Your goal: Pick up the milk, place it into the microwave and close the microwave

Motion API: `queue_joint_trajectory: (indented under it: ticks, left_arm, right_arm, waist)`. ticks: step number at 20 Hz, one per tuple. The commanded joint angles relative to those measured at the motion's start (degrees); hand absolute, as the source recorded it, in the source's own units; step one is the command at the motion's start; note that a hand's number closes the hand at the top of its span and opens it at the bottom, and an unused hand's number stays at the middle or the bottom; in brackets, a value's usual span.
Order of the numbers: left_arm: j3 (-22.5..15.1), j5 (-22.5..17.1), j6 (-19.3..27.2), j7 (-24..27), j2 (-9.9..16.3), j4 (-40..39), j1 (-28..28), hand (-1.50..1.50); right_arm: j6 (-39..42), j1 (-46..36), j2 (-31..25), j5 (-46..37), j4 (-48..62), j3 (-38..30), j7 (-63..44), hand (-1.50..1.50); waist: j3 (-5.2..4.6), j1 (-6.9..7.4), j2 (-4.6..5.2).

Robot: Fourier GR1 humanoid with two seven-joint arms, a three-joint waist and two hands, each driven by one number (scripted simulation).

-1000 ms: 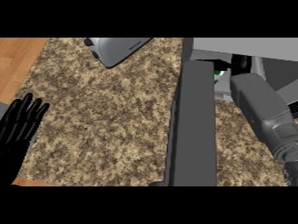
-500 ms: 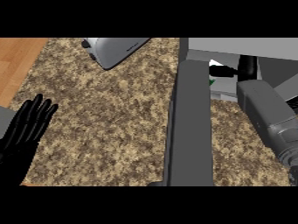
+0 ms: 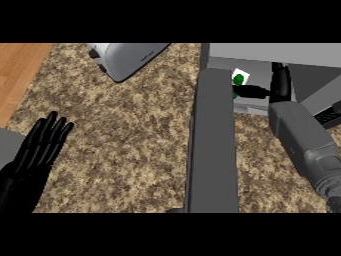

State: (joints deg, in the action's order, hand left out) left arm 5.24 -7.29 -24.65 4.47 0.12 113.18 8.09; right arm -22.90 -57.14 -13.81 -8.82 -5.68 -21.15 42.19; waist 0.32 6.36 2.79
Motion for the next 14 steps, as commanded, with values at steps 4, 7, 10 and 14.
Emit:
queue_joint_trajectory:
  ticks: [4,7,10,14]
  left_arm:
    - [-2.4,2.2,-0.8,2.2,-0.1,-2.9,0.2,-1.50]
    - [-3.6,0.7,-0.1,-2.0,0.9,-3.0,-1.8,-1.50]
    - [-5.1,1.7,-0.4,-1.1,0.3,-4.9,-2.5,-1.50]
    - [-5.9,1.8,-4.1,1.8,2.0,-8.4,-1.9,-1.50]
  right_arm:
    - [5.7,1.9,0.3,0.7,-0.2,-0.6,1.9,-1.50]
    - [7.8,2.4,2.4,1.4,-0.7,-1.1,3.1,-1.50]
    - [10.6,6.5,4.6,2.6,-1.2,-2.0,8.0,-1.50]
    - [12.8,7.7,5.3,3.8,-2.3,-2.7,8.4,-1.50]
  waist:
    - [-0.10,-1.90,-0.79]
    - [-0.11,-2.75,-1.24]
    - [-0.12,-3.32,-1.41]
    - [-0.21,-4.34,-1.91]
